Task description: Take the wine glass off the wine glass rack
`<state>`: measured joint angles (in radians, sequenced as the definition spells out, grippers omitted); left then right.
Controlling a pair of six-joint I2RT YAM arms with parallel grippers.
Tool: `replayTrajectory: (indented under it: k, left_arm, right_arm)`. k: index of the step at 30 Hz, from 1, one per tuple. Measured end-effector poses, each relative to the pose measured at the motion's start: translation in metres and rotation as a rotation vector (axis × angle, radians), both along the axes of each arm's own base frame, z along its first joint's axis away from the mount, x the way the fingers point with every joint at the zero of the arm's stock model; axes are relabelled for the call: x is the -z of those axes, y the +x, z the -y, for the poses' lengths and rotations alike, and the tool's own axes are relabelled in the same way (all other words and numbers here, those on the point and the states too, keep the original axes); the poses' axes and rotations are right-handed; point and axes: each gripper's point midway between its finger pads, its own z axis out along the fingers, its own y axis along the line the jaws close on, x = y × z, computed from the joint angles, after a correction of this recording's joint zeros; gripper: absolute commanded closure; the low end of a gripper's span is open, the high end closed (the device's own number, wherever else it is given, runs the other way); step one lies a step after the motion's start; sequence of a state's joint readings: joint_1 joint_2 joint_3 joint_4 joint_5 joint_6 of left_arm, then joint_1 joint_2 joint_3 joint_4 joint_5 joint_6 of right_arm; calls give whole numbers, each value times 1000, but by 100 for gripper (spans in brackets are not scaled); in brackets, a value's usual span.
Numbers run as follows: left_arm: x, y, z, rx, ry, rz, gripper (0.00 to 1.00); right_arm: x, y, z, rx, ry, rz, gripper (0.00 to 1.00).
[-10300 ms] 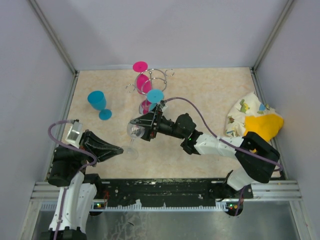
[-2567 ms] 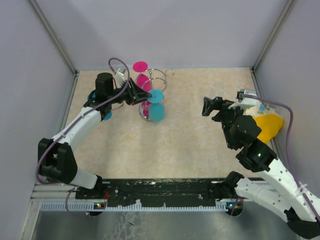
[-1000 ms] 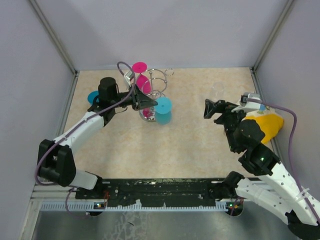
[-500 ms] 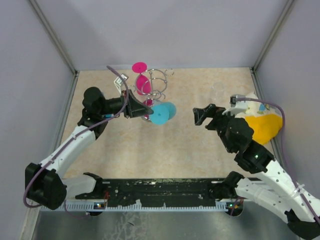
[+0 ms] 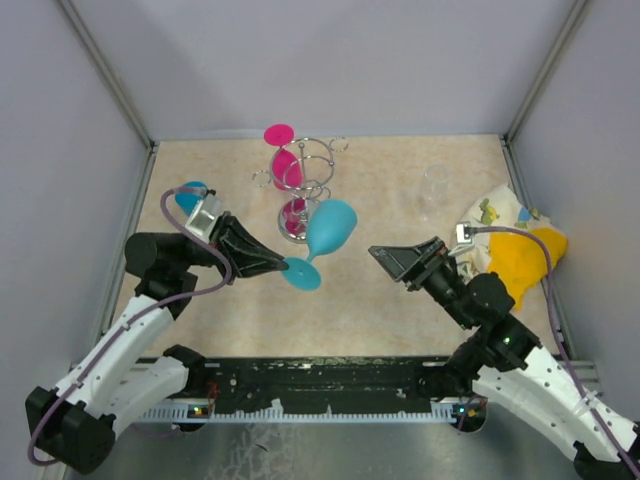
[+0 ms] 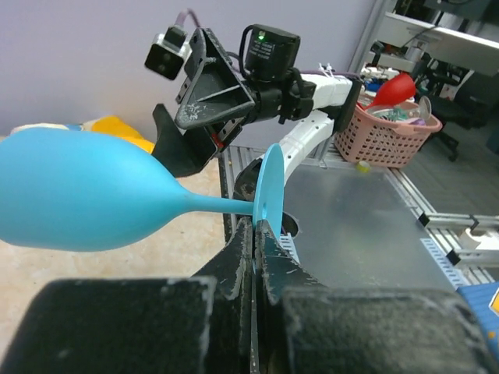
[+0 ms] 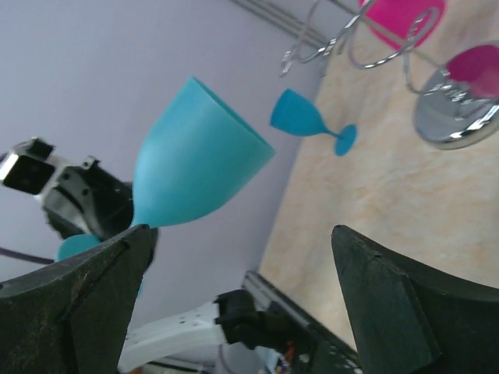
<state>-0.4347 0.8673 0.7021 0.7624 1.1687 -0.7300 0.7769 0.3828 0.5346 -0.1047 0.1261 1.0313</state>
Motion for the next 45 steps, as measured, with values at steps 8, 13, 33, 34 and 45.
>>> replayTrajectory:
  k: [8,13,33,34,45]
  left_arm:
    - [6,-14,-1,31,-38,115,100]
    - [3,-21,-2,25,-56,193,100]
    - [11,-32,8,89,-53,207,100]
    - [10,-32,8,91,-54,209,100]
    - [13,-35,9,99,-44,220,100]
  right_arm:
    - [5,-5,-47,-211,252,-78,1]
    - [-3,-3,-57,-253,301,-68,1]
    - [-41,3,-89,-397,448,31,1]
    - [-43,4,-90,-399,450,35,1]
    - [-56,8,-100,-433,469,58,9]
